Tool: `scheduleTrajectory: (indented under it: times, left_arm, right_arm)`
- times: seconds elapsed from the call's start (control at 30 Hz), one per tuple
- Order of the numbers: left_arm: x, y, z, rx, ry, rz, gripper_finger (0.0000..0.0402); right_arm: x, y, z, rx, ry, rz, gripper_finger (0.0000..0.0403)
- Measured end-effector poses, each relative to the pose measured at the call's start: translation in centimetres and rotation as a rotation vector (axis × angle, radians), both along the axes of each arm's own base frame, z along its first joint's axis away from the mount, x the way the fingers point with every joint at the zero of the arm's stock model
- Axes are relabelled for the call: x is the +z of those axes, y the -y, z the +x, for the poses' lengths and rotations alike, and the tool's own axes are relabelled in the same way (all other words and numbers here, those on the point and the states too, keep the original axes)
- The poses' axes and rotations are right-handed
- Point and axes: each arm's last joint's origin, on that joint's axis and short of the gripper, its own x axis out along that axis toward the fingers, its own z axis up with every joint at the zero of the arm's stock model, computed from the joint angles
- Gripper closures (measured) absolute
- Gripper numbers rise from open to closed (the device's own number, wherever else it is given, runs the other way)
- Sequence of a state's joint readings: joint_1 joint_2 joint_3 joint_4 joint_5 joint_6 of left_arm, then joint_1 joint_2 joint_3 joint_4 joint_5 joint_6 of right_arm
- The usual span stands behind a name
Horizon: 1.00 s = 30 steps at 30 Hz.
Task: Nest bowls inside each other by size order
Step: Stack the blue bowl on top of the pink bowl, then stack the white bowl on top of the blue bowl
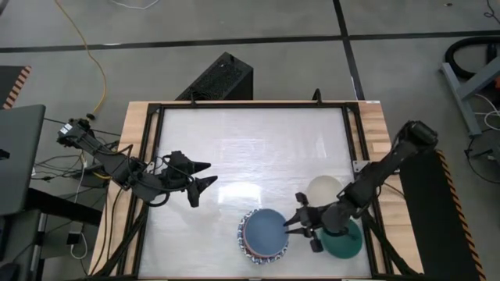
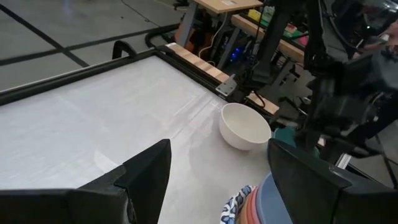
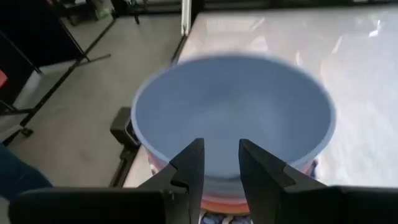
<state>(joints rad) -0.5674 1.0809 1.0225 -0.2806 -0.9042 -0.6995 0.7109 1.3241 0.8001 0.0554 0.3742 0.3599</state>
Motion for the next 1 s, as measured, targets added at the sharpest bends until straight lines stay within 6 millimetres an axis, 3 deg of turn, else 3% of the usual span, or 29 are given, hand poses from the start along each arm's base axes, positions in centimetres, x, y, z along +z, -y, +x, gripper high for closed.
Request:
scheduleTrajectory:
  times: [0.1, 0.3, 0.5, 0.7, 0.87, 1.0]
  left_arm:
    - [0.0, 0.0, 0.0, -0.002, 0.000, -0.001, 0.0146]
    - [0.0, 0.0, 0.0, -0.004, 0.000, -0.002, 0.0146]
    - [0.0, 0.0, 0.0, -0.005, 0.003, -0.014, 0.0146]
    - [0.0, 0.0, 0.0, -0.002, 0.010, -0.030, 0.0146]
    - [0.0, 0.0, 0.0, -0.002, 0.010, -0.030, 0.0146]
    - [0.0, 0.0, 0.0, -0.002, 0.010, -0.029, 0.0146]
  right_arm:
    - [-1.0, -0.4, 0.4, 0.003, -0.033, -0.008, 0.0282]
    - [-0.6, -0.1, 0.5, -0.003, -0.015, 0.000, 0.0282]
    - [2.4, 1.2, -0.9, -0.013, 0.021, 0.026, 0.0282]
    - [4.6, 5.9, -5.0, -0.292, -0.256, 0.070, 0.0282]
    - [4.4, 10.4, -9.1, -0.614, -0.585, 0.159, 0.0280]
    - [4.1, 12.3, -11.2, -0.753, -0.747, 0.135, 0.0269]
